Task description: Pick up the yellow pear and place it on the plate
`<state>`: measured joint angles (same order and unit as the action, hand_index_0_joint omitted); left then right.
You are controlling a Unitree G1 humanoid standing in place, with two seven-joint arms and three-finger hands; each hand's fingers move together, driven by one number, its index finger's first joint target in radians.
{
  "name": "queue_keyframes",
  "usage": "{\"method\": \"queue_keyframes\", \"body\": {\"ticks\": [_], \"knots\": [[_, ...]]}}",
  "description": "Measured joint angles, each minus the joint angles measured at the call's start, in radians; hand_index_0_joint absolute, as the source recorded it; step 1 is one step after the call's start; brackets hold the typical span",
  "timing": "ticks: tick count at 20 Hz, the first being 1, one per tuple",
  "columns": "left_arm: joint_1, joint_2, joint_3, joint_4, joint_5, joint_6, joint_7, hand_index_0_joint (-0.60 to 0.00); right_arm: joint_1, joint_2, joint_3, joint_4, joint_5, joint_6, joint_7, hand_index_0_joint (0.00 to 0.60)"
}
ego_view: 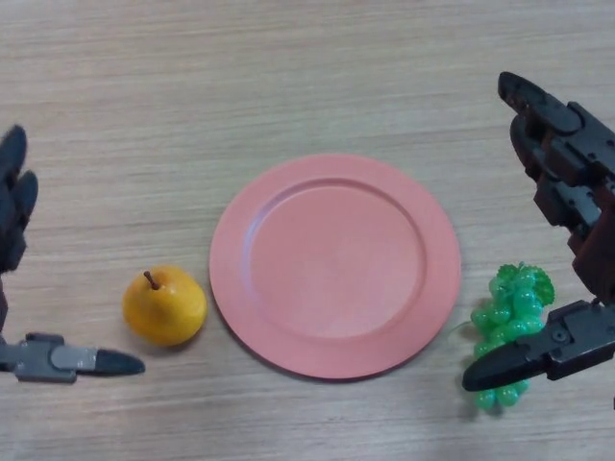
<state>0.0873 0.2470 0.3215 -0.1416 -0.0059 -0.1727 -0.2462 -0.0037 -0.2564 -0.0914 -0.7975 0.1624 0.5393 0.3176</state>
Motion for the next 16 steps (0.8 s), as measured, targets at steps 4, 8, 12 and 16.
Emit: {"method": "queue_keyframes", "body": {"ticks": [4, 8, 12, 16], "knots": [[-0.058, 0.023, -0.082, 0.269, 0.031, -0.111, 0.123, 0.000, 0.001, 0.000, 0.016, 0.003, -0.001, 0.000, 0.000, 0.000], [-0.114, 0.023, -0.165, 0.434, 0.024, -0.155, 0.142, 0.000, 0.010, 0.001, 0.012, 0.002, -0.001, -0.001, 0.000, 0.000], [-0.195, 0.022, -0.223, 0.573, 0.024, -0.201, 0.182, 0.000, 0.032, 0.001, -0.019, -0.006, 0.000, -0.001, 0.000, 0.000], [-0.257, 0.017, -0.246, 0.709, 0.024, -0.296, 0.182, 0.000, 0.034, 0.001, -0.040, -0.012, -0.001, -0.001, 0.000, 0.000]]}}
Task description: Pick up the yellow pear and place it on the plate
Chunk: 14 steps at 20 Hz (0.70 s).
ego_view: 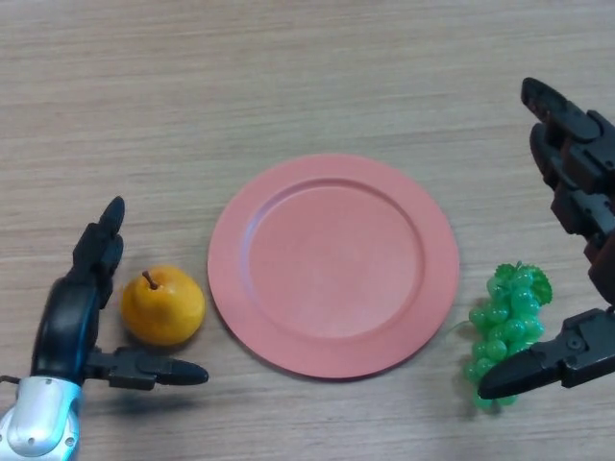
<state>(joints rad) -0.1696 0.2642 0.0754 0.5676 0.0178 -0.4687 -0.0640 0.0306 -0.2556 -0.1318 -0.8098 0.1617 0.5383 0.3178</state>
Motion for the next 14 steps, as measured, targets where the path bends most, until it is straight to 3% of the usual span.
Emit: {"method": "queue_keyframes", "body": {"ticks": [1, 4, 5, 6, 9, 14], "knots": [[-0.005, -0.001, -0.007, 0.016, -0.001, -0.019, 0.000, -0.099, 0.000, 0.000, -0.004, -0.004, 0.000, 0.000, 0.000, 0.000], [-0.027, -0.006, -0.010, 0.072, 0.007, -0.061, 0.003, -0.500, 0.001, 0.000, -0.013, -0.026, 0.000, 0.000, 0.000, 0.000], [-0.032, -0.006, -0.013, 0.089, 0.054, -0.083, 0.032, -0.582, 0.001, 0.000, -0.013, -0.028, 0.000, 0.000, 0.000, 0.000], [-0.033, -0.003, -0.028, 0.099, 0.116, -0.112, 0.057, -0.600, 0.000, 0.000, -0.013, -0.028, 0.000, 0.000, 0.000, 0.000], [-0.027, -0.003, -0.042, 0.080, 0.119, -0.112, 0.035, -0.600, 0.000, 0.000, -0.013, -0.029, 0.000, 0.000, 0.000, 0.000], [0.077, 0.019, -0.012, -0.180, 0.118, -0.030, 0.019, -0.600, 0.009, 0.000, -0.015, -0.031, 0.000, 0.000, 0.000, 0.000]]}}
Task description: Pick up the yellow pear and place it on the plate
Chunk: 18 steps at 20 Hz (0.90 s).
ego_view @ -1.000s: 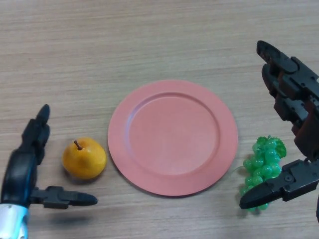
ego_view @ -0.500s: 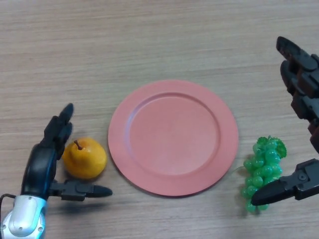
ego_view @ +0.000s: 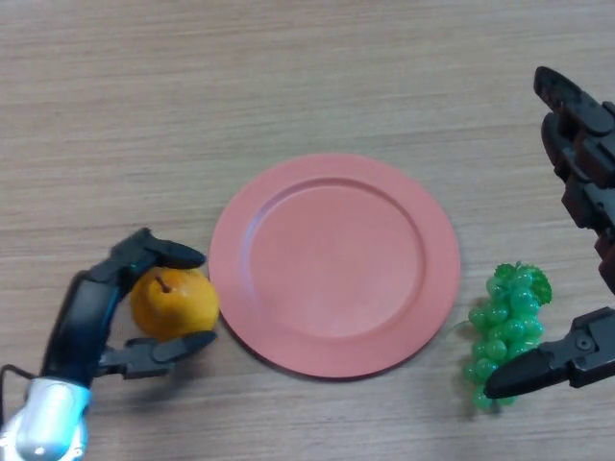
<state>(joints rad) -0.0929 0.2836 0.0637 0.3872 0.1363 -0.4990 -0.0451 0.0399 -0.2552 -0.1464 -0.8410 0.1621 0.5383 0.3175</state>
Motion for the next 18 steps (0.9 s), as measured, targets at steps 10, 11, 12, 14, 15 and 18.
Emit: {"method": "queue_keyframes", "body": {"ticks": [10, 11, 12, 14, 15, 18], "knots": [[-0.116, -0.083, -0.080, -0.219, -0.160, 0.299, -0.117, -0.600, 0.042, 0.026, -0.057, -0.071, 0.003, -0.001, -0.009, 0.000], [-0.144, -0.095, -0.107, -0.188, -0.160, 0.302, -0.122, -0.600, 0.045, 0.026, -0.065, -0.081, 0.007, -0.001, -0.009, 0.000], [-0.172, -0.110, -0.148, -0.146, -0.161, 0.305, -0.124, -0.600, 0.045, 0.026, -0.086, -0.084, 0.006, -0.001, -0.011, 0.000], [-0.205, -0.113, -0.197, -0.042, -0.162, 0.310, -0.123, -0.600, 0.048, 0.026, -0.098, -0.094, 0.006, -0.001, -0.024, 0.000], [-0.219, -0.112, -0.211, 0.010, -0.160, 0.306, -0.109, -0.600, 0.054, 0.026, -0.100, -0.105, 0.006, -0.001, -0.024, 0.000], [-0.247, -0.105, -0.224, 0.141, 0.025, 0.226, -0.002, -0.600, 0.065, 0.037, -0.112, -0.115, 0.006, -0.001, -0.021, 0.000]]}}
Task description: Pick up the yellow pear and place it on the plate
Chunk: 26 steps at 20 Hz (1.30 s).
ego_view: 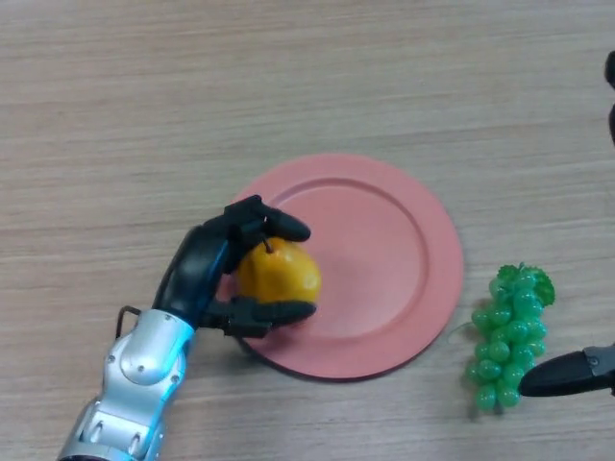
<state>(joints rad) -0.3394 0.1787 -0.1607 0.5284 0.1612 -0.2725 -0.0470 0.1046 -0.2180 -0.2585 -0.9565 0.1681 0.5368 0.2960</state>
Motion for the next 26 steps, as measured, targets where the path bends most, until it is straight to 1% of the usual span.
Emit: {"method": "queue_keyframes", "body": {"ticks": [2, 3, 4, 5, 6, 7, 8, 11, 12, 14, 16, 17, 18, 19, 20, 21, 22, 24, 26], "knots": [[-0.005, 0.001, -0.020, 0.000, -0.006, 0.001, 0.004, -0.600, 0.000, 0.002, -0.002, 0.000, 0.000, 0.000, 0.000, 0.000], [-0.006, -0.001, -0.023, -0.005, -0.029, 0.002, 0.005, -0.501, 0.000, 0.002, -0.002, 0.000, 0.000, 0.000, 0.000, 0.000], [-0.009, -0.004, -0.023, -0.012, -0.029, 0.002, 0.018, -0.349, 0.000, 0.002, -0.002, 0.000, 0.000, 0.000, 0.000, 0.000], [-0.010, -0.004, -0.023, -0.019, -0.029, 0.003, 0.018, -0.251, 0.000, 0.002, -0.001, 0.000, -0.001, 0.000, 0.000, 0.000], [-0.007, -0.004, -0.021, -0.047, -0.022, 0.023, 0.018, -0.100, -0.001, 0.002, 0.003, 0.000, -0.002, 0.000, 0.000, 0.000], [0.005, -0.004, -0.013, -0.088, -0.019, 0.047, 0.018, -0.018, -0.003, 0.001, 0.014, 0.000, -0.003, 0.000, -0.001, 0.000], [0.028, -0.007, 0.014, -0.164, 0.027, 0.071, 0.018, 0.000, -0.012, 0.000, 0.044, 0.000, -0.024, 0.001, -0.002, 0.000], [0.084, -0.004, 0.066, -0.368, 0.027, 0.162, 0.014, 0.000, -0.027, -0.001, 0.058, -0.001, -0.021, 0.002, -0.002, 0.000], [0.114, -0.003, 0.084, -0.475, 0.024, 0.215, -0.006, 0.000, -0.030, -0.003, 0.059, 0.000, -0.021, 0.004, -0.002, 0.000], [0.172, 0.002, 0.095, -0.666, 0.000, 0.305, -0.039, 0.000, -0.031, -0.004, 0.063, 0.004, -0.022, 0.004, -0.002, 0.000], [0.207, 0.015, 0.110, -0.786, -0.116, 0.350, -0.047, 0.000, -0.036, -0.009, 0.080, 0.023, -0.022, 0.004, -0.001, 0.000], [0.216, 0.026, 0.132, -0.820, -0.126, 0.373, -0.069, 0.000, -0.042, -0.009, 0.081, 0.038, -0.022, 0.004, -0.001, 0.000], [0.233, 0.058, 0.189, -0.858, -0.217, 0.419, -0.118, 0.000, -0.045, -0.013, 0.079, 0.044, -0.021, 0.004, -0.002, 0.000], [0.248, 0.072, 0.232, -0.869, -0.230, 0.429, -0.127, 0.000, -0.051, -0.018, 0.079, 0.048, -0.021, 0.004, -0.002, 0.000], [0.275, 0.084, 0.291, -0.898, -0.231, 0.445, -0.127, 0.000, -0.061, -0.018, 0.079, 0.068, -0.021, 0.003, -0.002, 0.000], [0.292, 0.089, 0.321, -0.925, -0.239, 0.460, -0.127, 0.000, -0.064, -0.018, 0.080, 0.085, -0.021, 0.003, -0.002, 0.000], [0.309, 0.089, 0.353, -0.968, -0.318, 0.466, -0.127, 0.000, -0.067, -0.019, 0.080, 0.091, -0.019, 0.004, -0.002, 0.000], [0.314, 0.088, 0.350, -1.021, -0.344, 0.482, -0.129, 0.000, -0.089, -0.024, 0.084, 0.091, 0.006, 0.004, -0.002, 0.000], [0.311, 0.087, 0.313, -1.022, -0.344, 0.486, -0.138, 0.000, -0.106, -0.032, 0.099, 0.131, 0.006, -0.001, -0.002, 0.000]]}}
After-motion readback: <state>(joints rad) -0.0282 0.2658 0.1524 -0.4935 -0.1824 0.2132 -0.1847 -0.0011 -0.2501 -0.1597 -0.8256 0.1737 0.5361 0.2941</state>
